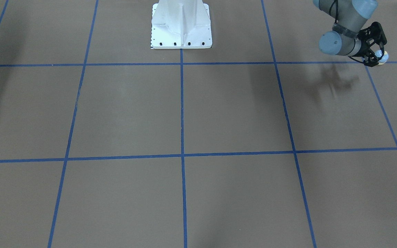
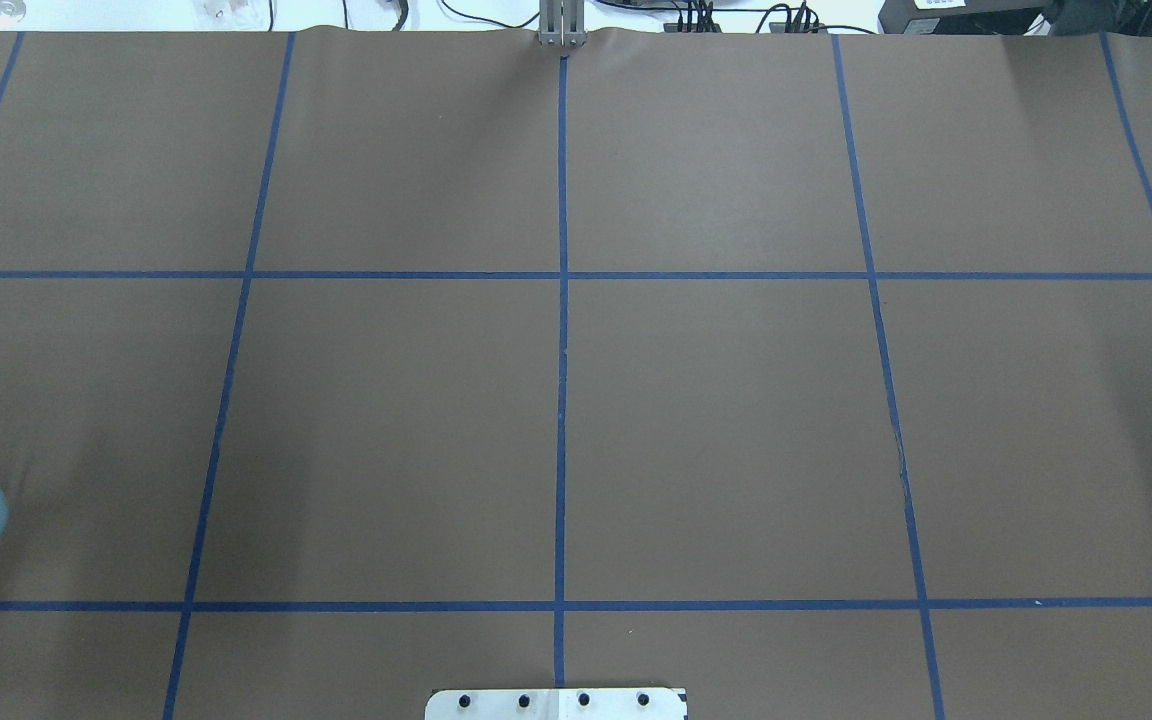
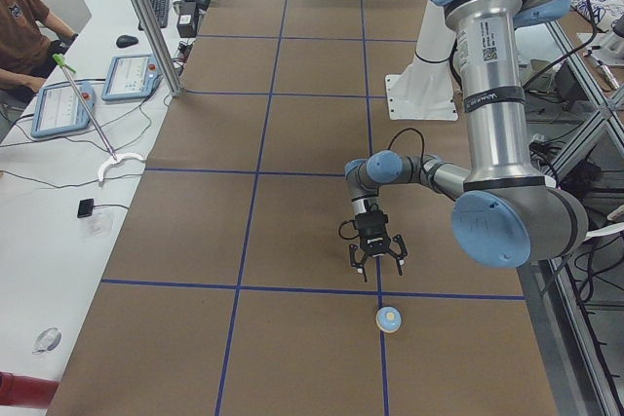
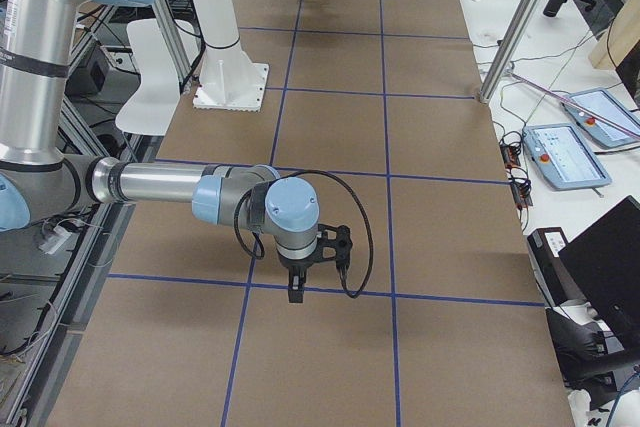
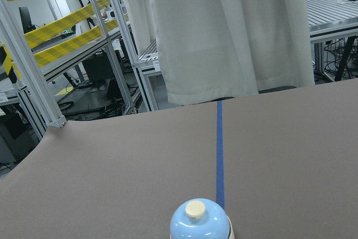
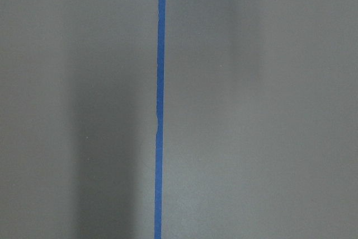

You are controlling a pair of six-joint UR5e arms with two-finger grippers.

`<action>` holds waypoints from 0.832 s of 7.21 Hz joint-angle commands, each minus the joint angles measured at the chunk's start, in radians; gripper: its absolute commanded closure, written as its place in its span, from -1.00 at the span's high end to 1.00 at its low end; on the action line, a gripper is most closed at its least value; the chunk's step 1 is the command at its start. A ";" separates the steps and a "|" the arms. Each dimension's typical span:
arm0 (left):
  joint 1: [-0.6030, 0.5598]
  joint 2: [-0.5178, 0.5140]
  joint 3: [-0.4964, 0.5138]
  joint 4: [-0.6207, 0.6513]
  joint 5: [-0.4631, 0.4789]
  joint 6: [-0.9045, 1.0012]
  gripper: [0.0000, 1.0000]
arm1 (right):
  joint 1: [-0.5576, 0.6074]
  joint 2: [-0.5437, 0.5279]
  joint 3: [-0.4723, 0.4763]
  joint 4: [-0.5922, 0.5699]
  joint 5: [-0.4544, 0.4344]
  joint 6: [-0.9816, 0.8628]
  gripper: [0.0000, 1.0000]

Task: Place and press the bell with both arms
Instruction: 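Bring the held blue bell to the table edge with the left gripper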

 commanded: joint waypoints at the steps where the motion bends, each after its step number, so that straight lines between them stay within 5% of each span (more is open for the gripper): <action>1: 0.029 -0.007 0.079 -0.049 0.003 -0.033 1.00 | -0.003 0.002 0.001 0.001 0.001 0.000 1.00; 6: 0.031 -0.004 0.175 -0.098 0.007 -0.044 1.00 | -0.005 0.009 0.001 0.001 0.001 0.000 1.00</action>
